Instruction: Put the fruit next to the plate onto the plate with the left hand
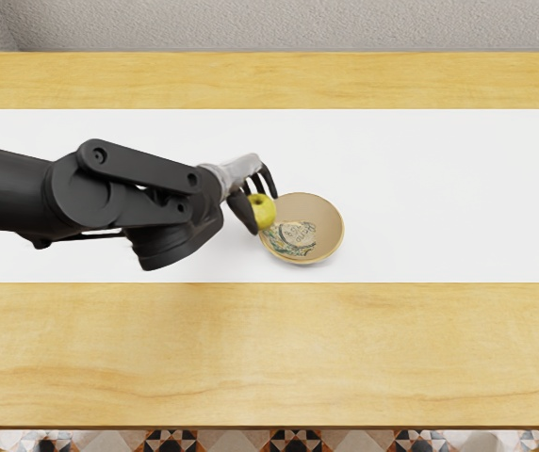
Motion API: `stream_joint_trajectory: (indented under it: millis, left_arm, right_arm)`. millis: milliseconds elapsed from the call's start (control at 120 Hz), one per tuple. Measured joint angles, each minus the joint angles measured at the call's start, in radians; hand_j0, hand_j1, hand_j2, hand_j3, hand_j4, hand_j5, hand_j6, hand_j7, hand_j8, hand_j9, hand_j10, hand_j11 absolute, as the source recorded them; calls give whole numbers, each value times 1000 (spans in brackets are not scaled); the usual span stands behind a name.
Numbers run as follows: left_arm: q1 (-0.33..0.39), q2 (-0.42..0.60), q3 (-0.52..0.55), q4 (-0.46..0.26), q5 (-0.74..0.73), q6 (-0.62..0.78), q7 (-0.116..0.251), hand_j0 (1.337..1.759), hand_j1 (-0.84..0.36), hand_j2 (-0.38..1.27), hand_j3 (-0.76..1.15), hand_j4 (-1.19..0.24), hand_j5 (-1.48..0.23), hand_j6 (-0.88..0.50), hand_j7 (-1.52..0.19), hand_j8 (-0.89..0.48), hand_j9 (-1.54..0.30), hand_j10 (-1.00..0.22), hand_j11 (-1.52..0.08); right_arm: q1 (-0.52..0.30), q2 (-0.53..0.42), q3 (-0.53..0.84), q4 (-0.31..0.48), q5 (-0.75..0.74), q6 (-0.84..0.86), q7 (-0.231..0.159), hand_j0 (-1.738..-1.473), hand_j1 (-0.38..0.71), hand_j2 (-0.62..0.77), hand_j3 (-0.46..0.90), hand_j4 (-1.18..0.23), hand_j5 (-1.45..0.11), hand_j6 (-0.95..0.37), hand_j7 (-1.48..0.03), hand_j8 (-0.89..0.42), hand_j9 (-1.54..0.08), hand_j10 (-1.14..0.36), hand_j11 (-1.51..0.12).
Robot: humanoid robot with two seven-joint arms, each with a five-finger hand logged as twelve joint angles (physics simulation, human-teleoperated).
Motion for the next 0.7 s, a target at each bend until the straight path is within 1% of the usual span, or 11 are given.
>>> stream_joint_trajectory:
  millis: [42,425,467,700]
  left_arm:
    - [6,-4,-1,6,0,0,0,1658,-294,318,0,-587,-771,-493,-762,-514,-770,-588,-770]
    - [18,-14,-20,24,0,0,0,1657,-288,266,0,-586,-770,-483,-767,-501,-770,-587,-770]
    - [23,-14,-23,27,0,0,0,1658,-290,293,0,-585,-772,-482,-767,-510,-768,-587,-768]
    - [27,-39,-34,36,1,0,-1,1658,-294,284,0,-585,-766,-480,-763,-505,-765,-586,-765]
  right_arm:
    - [0,0,0,0,0,0,0,-1658,-349,0,0,0,0,0,0,0,0,0,0]
    - [0,0,0,0,0,0,0,-1658,-349,0,0,0,0,0,0,0,0,0,0]
    - [0,0,0,0,0,0,0,-1658,-349,0,0,0,0,0,0,0,0,0,0]
    - [0,0,0,0,0,0,0,-1658,-349,0,0,0,0,0,0,0,0,0,0]
